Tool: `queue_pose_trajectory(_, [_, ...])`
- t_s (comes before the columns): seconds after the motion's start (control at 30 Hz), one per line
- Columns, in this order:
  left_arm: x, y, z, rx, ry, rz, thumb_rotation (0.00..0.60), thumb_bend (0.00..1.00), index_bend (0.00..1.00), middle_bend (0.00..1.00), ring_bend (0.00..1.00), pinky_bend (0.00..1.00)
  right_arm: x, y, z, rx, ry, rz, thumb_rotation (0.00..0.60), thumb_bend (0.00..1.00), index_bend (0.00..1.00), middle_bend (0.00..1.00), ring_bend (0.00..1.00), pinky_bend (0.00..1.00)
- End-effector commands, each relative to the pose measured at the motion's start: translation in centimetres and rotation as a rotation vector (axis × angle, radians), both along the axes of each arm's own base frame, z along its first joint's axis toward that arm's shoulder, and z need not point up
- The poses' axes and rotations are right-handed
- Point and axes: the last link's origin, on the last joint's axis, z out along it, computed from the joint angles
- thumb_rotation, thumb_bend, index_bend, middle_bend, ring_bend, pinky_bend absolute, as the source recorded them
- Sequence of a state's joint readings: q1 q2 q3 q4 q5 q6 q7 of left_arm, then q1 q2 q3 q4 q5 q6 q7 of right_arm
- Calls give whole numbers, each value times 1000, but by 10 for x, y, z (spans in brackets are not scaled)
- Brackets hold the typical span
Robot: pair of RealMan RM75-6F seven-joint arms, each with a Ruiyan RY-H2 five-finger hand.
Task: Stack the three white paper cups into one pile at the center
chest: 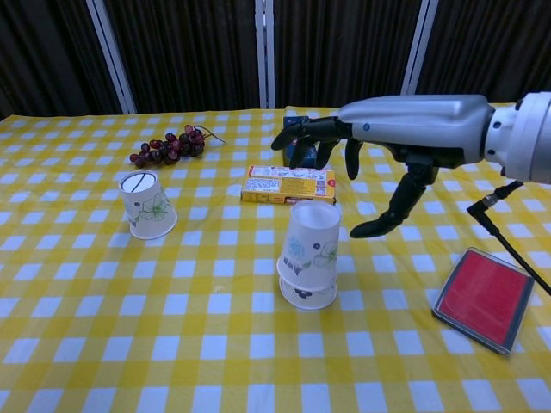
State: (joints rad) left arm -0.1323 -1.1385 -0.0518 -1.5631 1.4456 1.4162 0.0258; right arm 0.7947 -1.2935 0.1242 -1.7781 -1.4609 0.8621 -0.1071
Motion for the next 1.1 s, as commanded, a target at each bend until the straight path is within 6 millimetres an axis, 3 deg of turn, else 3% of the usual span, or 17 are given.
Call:
queue_pose_trajectory(0.03, [0,0,0,0,0,1,600,0,0,0,0,0,0,4,5,0,10,1,600,0,0,0,33,209])
queue_pose_trajectory(0.13, [-1,0,0,1,-1,5,600,0,0,0,0,0,-4,7,14,-30,10,4,600,0,0,0,21,189])
queue_pose_trajectory(0.23, [-3,1,1,4,-5,10,600,0,0,0,0,0,-21,9,29,-99,35,9,600,0,0,0,5,167])
queue_pose_trajectory(0.43, [-5,12,-1,-4,1,-2,600,0,0,0,0,0,-78,7,68,-318,134,46,600,0,0,0,0,116])
queue_pose_trajectory(0.5, [2,31,-5,-22,-1,-45,600,0,0,0,0,0,-119,7,91,-437,205,0,600,0,0,0,0,90])
queue_pose_trajectory(0.57, [8,56,-9,-57,-19,-78,600,0,0,0,0,0,-145,16,104,-482,185,-88,600,0,0,0,0,59])
queue_pose_trajectory(0.73, [23,89,-19,-118,-31,-132,600,0,0,0,0,6,-171,31,116,-519,138,-219,600,0,0,0,0,0])
queue_pose_trajectory(0.93, [53,135,-45,-257,-32,-190,600,0,1,5,32,107,-195,54,124,-576,104,-370,600,0,0,0,0,0])
queue_pose_trajectory(1.1, [82,159,-73,-345,-7,-236,600,51,110,96,125,244,-200,69,123,-599,104,-427,600,0,0,0,0,0])
